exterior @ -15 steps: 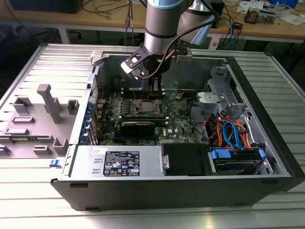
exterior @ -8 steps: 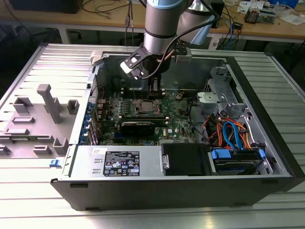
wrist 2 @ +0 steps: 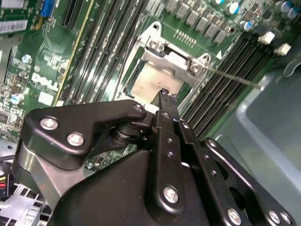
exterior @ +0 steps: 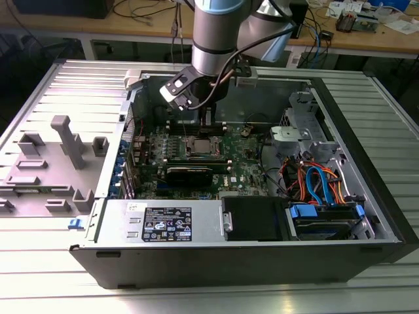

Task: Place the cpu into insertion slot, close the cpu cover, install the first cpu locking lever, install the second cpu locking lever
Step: 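Close the cpu cover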

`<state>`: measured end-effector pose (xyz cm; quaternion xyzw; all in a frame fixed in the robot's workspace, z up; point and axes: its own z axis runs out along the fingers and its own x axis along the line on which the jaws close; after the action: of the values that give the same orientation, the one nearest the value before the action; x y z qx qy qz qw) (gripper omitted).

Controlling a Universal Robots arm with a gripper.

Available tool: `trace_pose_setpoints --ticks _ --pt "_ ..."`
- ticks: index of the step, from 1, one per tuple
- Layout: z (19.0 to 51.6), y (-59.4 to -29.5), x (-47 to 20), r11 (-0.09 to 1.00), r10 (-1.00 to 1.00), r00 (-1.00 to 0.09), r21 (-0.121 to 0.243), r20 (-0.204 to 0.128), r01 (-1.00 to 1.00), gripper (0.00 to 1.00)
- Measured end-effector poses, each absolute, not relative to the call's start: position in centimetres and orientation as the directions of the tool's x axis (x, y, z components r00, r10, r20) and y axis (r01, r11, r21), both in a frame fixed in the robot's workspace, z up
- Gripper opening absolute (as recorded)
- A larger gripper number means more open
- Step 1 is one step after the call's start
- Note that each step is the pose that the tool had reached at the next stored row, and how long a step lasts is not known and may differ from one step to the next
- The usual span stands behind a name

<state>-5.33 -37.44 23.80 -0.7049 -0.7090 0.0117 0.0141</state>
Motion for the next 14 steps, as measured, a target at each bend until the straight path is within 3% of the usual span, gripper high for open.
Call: trace_pose_setpoints --ticks 14 --pt "21.3 -37.6 -7.4 0.033 0.999 -0.032 -0.037 0.008 0.999 0.11"
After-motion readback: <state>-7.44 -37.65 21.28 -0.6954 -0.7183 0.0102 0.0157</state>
